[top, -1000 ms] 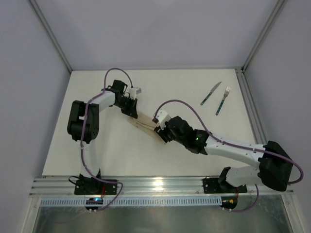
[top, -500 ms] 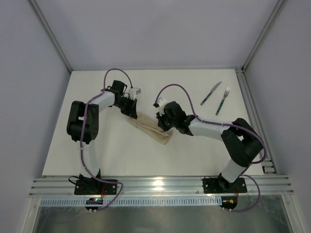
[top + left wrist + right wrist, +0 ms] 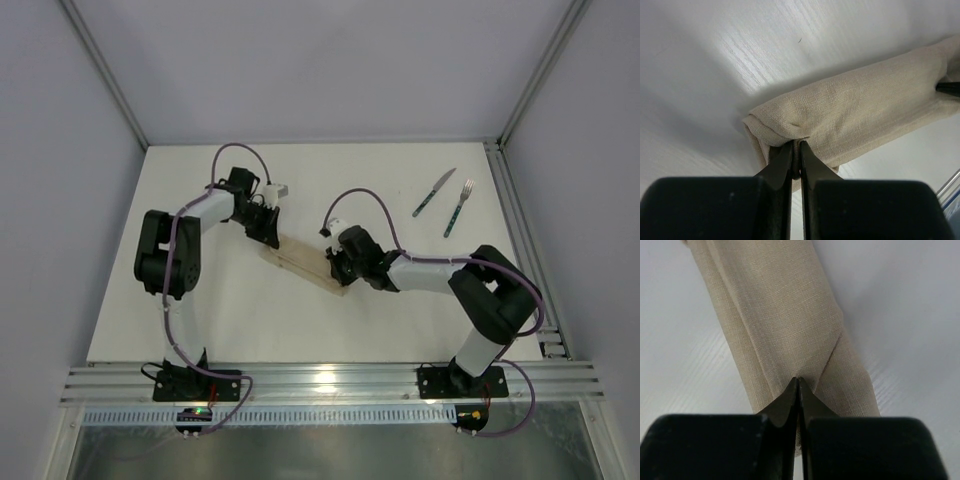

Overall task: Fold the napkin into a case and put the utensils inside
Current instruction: Stuff the top corner of the smaller-rectangle-folded napkin into the folded napkin.

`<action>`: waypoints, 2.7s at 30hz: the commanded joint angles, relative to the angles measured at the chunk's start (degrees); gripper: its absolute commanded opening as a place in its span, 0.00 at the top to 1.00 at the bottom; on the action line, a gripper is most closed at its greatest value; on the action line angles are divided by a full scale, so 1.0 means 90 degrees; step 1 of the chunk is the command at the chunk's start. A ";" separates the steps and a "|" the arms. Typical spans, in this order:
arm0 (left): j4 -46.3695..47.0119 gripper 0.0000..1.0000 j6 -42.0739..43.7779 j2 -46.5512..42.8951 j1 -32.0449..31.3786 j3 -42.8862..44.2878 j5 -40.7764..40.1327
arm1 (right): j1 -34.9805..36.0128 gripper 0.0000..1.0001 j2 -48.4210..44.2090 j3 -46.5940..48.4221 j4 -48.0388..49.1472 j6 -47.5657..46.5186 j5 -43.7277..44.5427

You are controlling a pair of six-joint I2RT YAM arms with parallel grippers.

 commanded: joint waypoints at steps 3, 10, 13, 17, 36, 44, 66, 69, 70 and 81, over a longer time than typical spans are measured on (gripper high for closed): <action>-0.0651 0.99 0.0210 -0.0458 0.0057 -0.0099 -0.0122 | -0.0327 0.96 0.0029 0.0250 -0.0229 -0.0340 0.0810; -0.0642 0.96 0.0181 -0.0508 0.0057 -0.0167 0.0063 | -0.0123 0.63 -0.0206 0.1149 0.0149 -0.1152 0.0509; -0.0632 0.94 0.0103 -0.0478 0.0057 -0.0099 0.0132 | 0.0112 0.56 0.0067 0.1354 0.1037 -0.1103 0.0011; -0.0652 0.94 0.0093 -0.0517 0.0057 -0.0060 0.0142 | 0.0395 0.55 0.0789 0.1928 0.1790 -0.1005 -0.0449; -0.0466 0.92 -0.0190 -0.0507 0.0086 -0.0031 0.0259 | 0.0718 0.55 0.2450 0.2575 0.2466 -0.0888 -0.0636; -0.0466 0.92 -0.0288 -0.0488 0.0077 0.0018 0.0337 | 0.0757 0.56 0.2714 0.2809 0.2280 -0.0801 -0.0401; -0.0583 0.60 -0.0239 -0.1268 0.0087 0.0379 -0.0160 | 0.0005 0.96 0.2831 0.2409 0.2963 0.1434 -0.1211; -0.0661 0.58 -0.0171 -0.1503 0.0087 0.0370 -0.0307 | -0.0131 0.96 0.2880 0.2370 0.3109 0.1825 -0.1387; -0.0700 0.59 -0.0151 -0.1542 0.0087 0.0370 -0.0355 | -0.0180 0.96 0.2929 0.2370 0.3148 0.1914 -0.1426; 0.0030 0.69 0.0044 -0.1016 -0.0899 -0.0158 -0.2240 | -0.0346 0.96 0.3075 0.2156 0.3646 0.2920 -0.1602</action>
